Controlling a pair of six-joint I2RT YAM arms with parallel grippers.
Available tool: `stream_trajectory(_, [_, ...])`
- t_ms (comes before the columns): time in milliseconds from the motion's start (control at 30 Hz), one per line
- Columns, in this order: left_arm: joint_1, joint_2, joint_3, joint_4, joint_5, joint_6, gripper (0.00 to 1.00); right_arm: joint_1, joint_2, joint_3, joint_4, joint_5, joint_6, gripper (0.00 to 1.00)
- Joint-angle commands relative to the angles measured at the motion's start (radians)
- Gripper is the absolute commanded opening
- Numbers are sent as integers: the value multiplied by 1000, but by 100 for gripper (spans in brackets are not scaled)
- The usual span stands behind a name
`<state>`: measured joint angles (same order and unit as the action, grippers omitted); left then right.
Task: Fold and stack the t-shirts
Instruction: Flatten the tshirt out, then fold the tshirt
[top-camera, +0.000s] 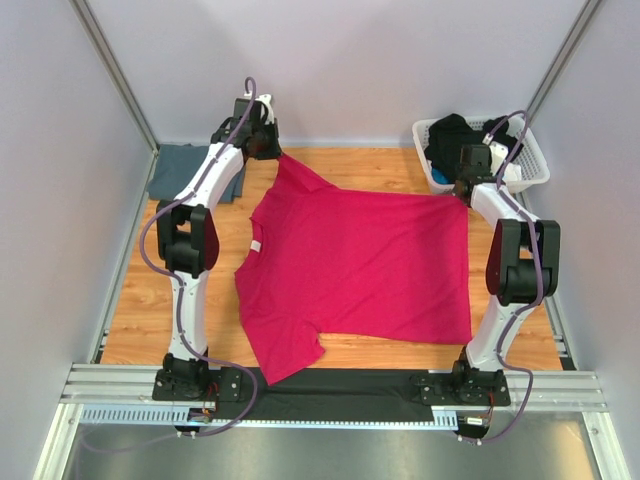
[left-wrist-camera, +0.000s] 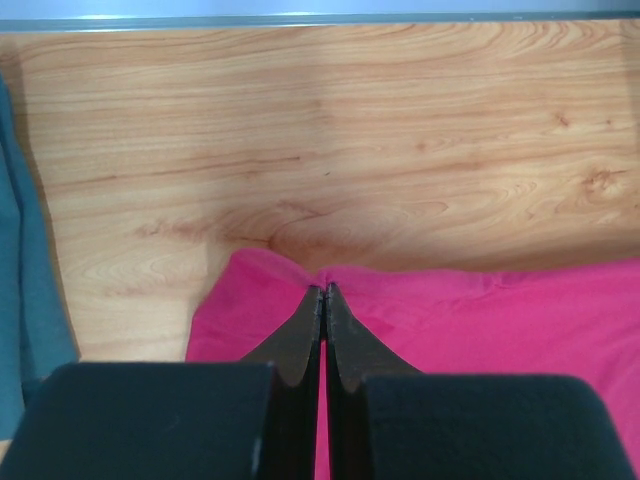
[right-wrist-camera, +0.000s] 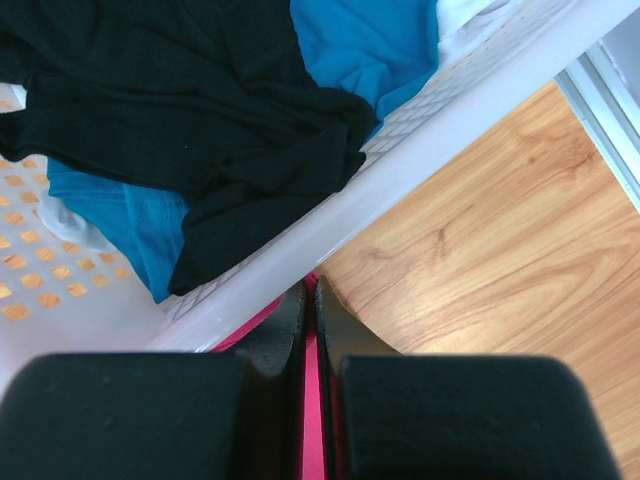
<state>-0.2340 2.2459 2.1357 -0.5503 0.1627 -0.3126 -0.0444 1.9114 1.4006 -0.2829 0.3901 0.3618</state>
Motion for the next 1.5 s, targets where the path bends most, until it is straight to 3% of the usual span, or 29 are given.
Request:
stream_trajectory(0, [4, -86, -23, 38, -8, -37, 0, 3, -70, -18, 99, -17, 46, 0])
stream_trajectory(167, [4, -187, -154, 82, 0, -37, 0, 3, -147, -135, 158, -39, 40, 0])
stream_trajectory(700, [-20, -463, -468, 67, 87, -94, 0, 3, -279, -268, 139, -25, 32, 1])
stream_trajectory(1233, [-125, -698, -720, -22, -84, -273, 0, -5, -316, -292, -10, -7, 17, 0])
stream_trajectory(1467, [-154, -792, -850, -20, -140, -453, 0, -31, -328, -296, -62, -43, 31, 1])
